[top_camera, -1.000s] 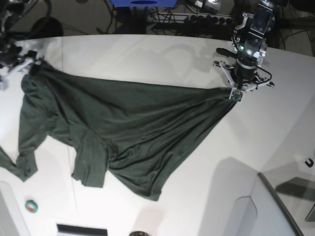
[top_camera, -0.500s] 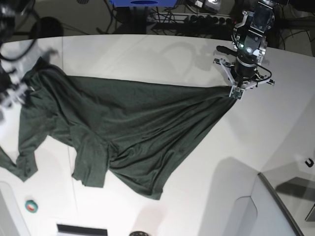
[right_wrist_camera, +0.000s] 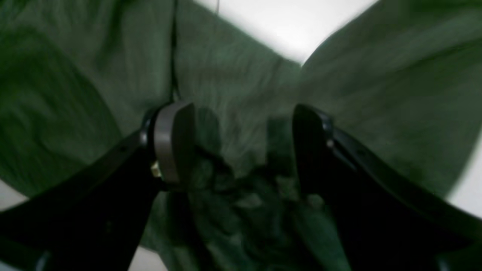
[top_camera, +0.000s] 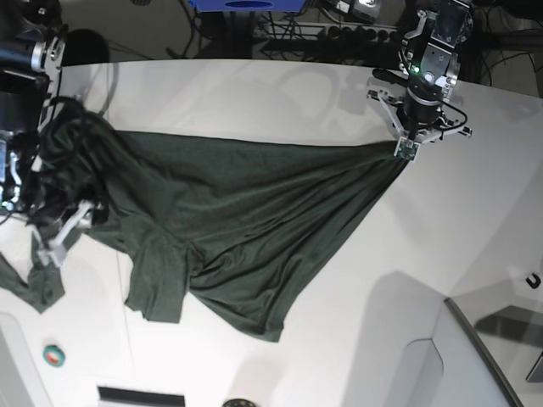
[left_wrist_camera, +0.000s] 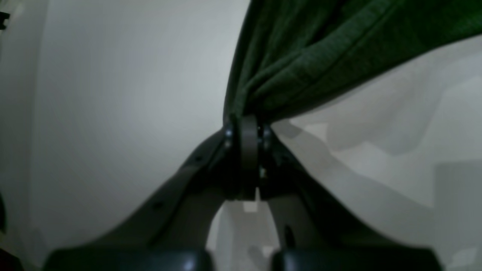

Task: Layout the t-shirt on the table in an organized manner, then fold the t-shirt properly
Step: 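Lower the shirt onto the table while holding its corners with both grippers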

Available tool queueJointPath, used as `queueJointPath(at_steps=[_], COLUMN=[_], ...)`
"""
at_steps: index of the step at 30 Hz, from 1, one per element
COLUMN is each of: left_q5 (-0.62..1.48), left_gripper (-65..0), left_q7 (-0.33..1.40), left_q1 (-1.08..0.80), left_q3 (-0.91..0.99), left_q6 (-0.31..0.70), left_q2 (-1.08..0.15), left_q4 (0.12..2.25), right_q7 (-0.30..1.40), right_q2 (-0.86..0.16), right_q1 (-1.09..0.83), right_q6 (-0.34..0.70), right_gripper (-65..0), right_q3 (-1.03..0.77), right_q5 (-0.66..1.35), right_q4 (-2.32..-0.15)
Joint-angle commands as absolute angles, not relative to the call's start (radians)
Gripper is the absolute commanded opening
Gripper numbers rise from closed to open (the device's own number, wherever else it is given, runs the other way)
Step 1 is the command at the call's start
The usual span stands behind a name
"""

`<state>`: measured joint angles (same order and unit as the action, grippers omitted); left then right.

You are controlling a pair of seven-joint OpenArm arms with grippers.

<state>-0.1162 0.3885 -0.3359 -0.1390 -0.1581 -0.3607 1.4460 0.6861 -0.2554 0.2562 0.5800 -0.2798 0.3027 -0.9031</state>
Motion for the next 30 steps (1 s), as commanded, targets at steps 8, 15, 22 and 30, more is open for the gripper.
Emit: queueJointPath(at_steps=[8,15,22,30], left_q5=[-0.124,-0.124,-0.124,-0.124], left_gripper=[-65.0,-65.0,-65.0,-65.0], left_q7=[0.374,0.374,0.374,0.374], left_q1=[-0.334,-0.334,-0.326,-0.325], left_q3=[-0.133,-0.133,-0.133,-0.133], left_q6=[-0.173,-0.173,-0.173,-0.173], left_q2=[-0.372,-0.372,-0.372,-0.372], left_q4=[1.461,1.461,1.461,1.461], right_q7=[0.642,0.642,0.644,0.644], right_q2=[-0.243,-0.249,-0.251,-0.245], right_q1=[0.271,0.266,0.248,0.213], right_q6=[0.581,0.581,0.581,0.581], right_gripper=[-35.3,-61.5,-62.0,-39.0], right_q3=[-0.249,-0.251,-0.252,-0.252], right_q5=[0.314,0.314,0.314,0.314], right_q4=[-0.903,-0.915,-0.967,-1.067])
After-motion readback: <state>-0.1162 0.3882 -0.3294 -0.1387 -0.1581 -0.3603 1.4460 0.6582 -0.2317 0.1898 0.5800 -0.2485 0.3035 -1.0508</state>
